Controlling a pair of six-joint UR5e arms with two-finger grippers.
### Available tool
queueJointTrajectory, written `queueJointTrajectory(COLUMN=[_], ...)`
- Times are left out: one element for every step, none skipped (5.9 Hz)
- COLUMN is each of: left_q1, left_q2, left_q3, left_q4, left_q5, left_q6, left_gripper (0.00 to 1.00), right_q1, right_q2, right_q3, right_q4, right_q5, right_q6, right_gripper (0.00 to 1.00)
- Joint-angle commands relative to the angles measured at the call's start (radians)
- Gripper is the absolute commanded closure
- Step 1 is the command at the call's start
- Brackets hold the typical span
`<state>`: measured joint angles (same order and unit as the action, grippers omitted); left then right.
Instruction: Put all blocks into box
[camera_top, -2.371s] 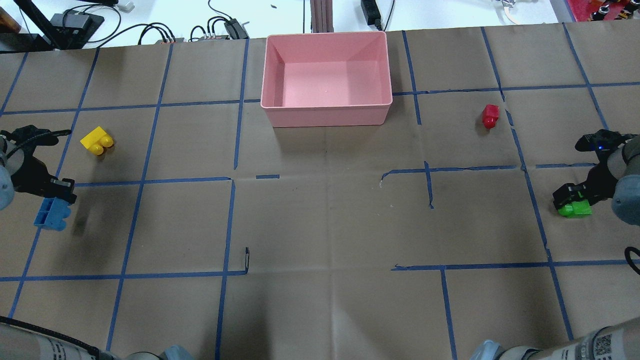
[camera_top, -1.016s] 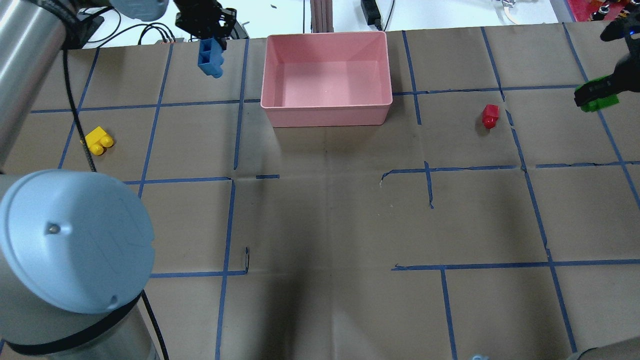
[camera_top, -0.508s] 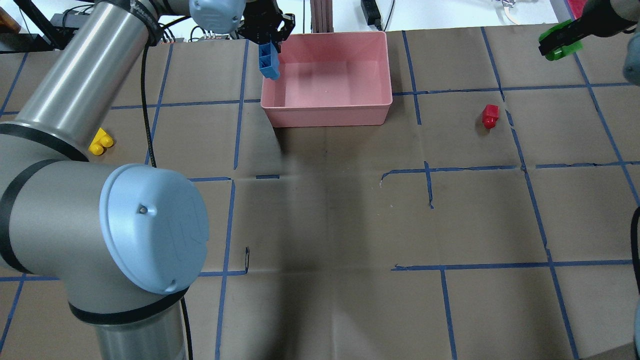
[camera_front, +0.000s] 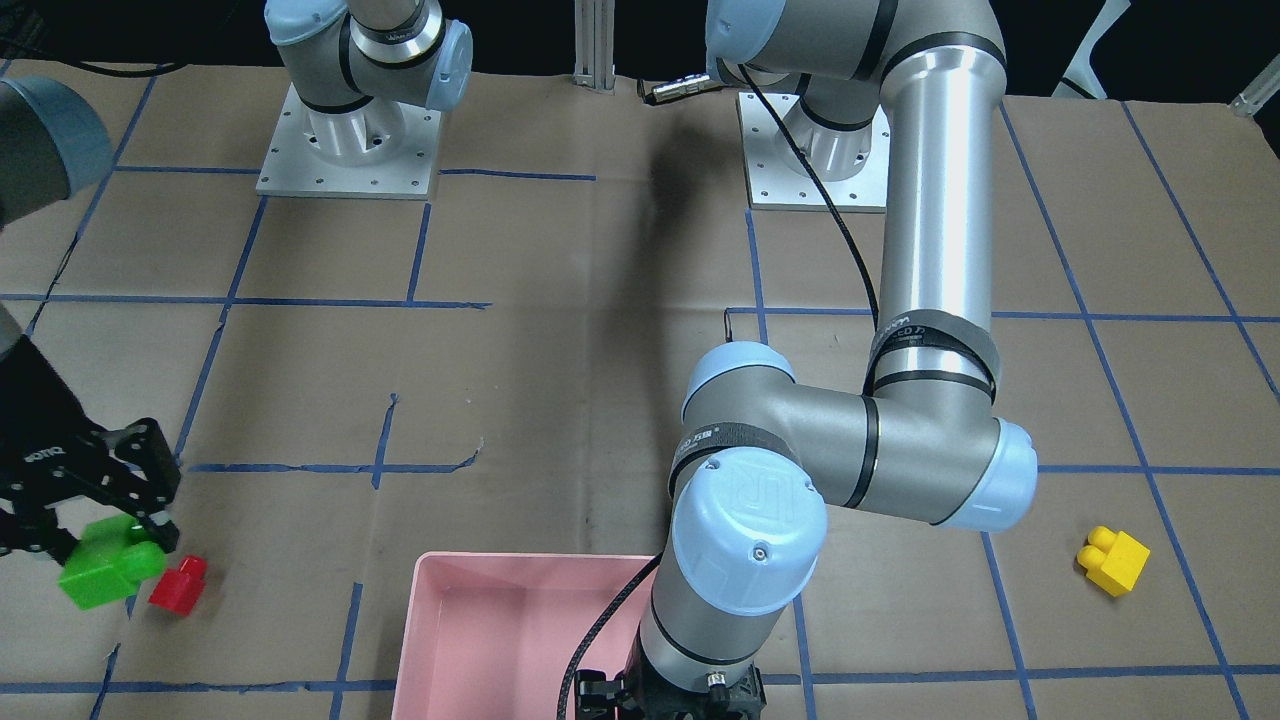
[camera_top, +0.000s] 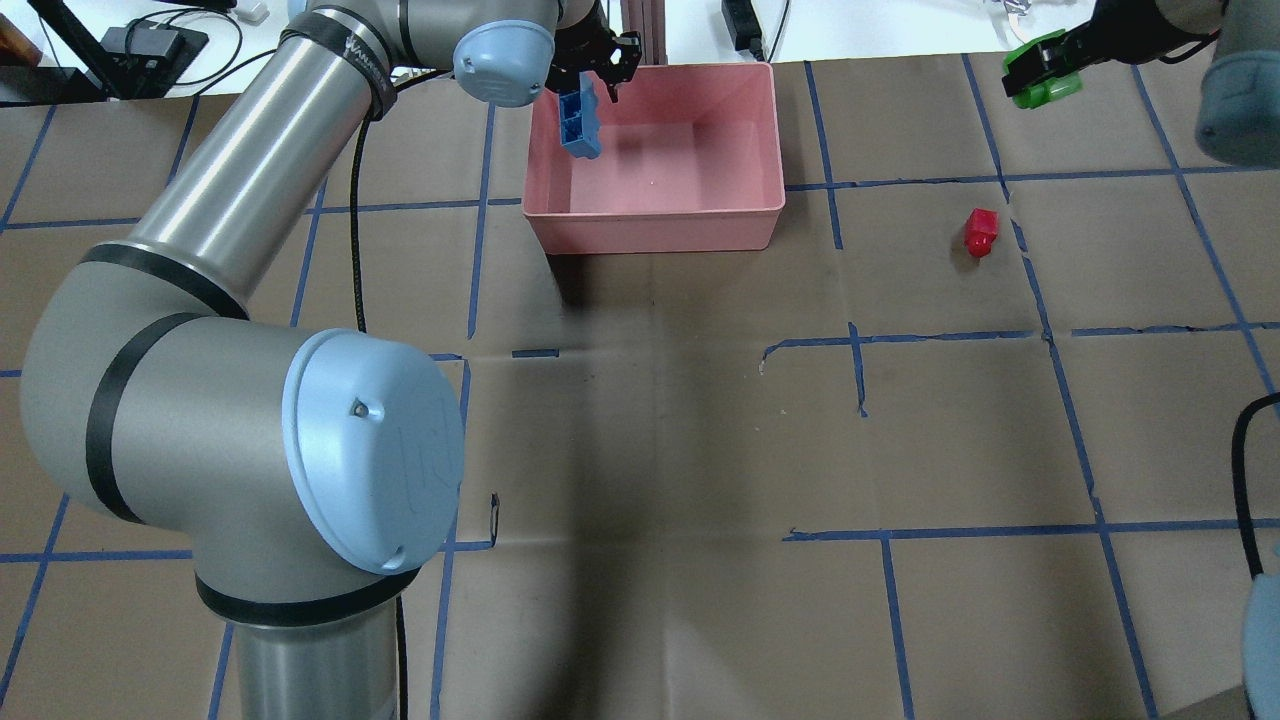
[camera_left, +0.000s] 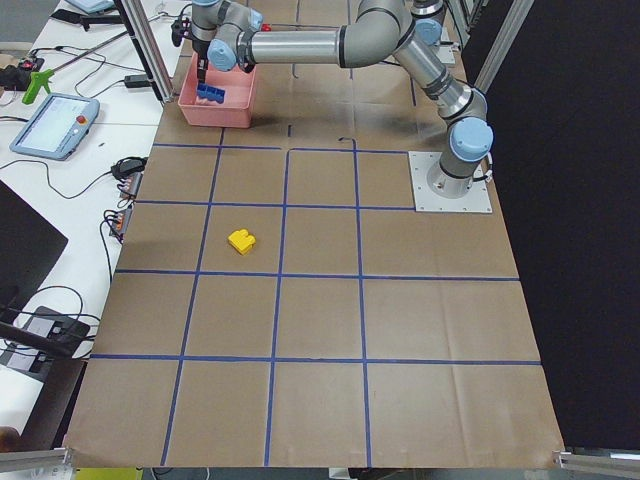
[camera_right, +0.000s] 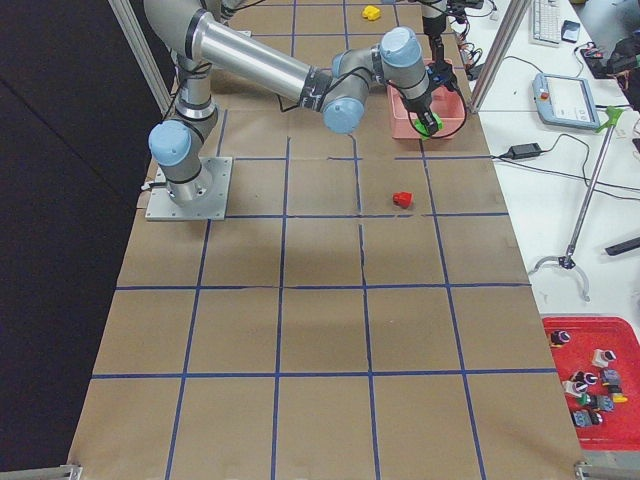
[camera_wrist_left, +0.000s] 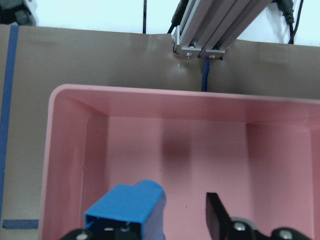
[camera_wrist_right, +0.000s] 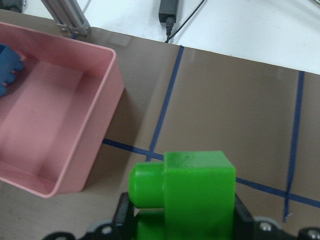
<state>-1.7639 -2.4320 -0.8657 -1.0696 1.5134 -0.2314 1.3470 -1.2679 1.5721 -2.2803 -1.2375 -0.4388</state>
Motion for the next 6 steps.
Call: queueJointTrajectory(left_q1=[0.007,0.058,0.158,0.243,0.333,0.413], left_q2=[0.036,0.116,0.198,0.237,0.279,0.325], left_q3=[-0.007,-0.015,-0.039,-0.089,-0.148,-0.218], left_q4=[-0.004,-0.135,-0.296,-0.332,-0.345,-0.346], left_q5=[0.004,0.005,-0.001,0.005,0.002,0.005], left_q6=[0.0,0.004,0.05,0.193,0.305,0.425], left_gripper=[0.01,0.01,0.01,0.01,0.01,0.01], right_q1=[0.157,0.225,0.285,0.34,0.368,0.371], right_q2=[0.045,0.115,0.219,0.328,0.349,0.343], right_q3=[-0.047,-0.122,-0.245,-0.345,-0.362,-0.36], right_q4=[-0.011,-0.013,-0.013,-0.013,-0.015,-0.089], right_q5=[0.013,0.012,0.007,0.007,0.01,-0.002], right_q6=[0.228,0.327,0.345,0.392,0.464,0.442], right_gripper=[0.97,0.96,0.96,0.95,0.89,0.01])
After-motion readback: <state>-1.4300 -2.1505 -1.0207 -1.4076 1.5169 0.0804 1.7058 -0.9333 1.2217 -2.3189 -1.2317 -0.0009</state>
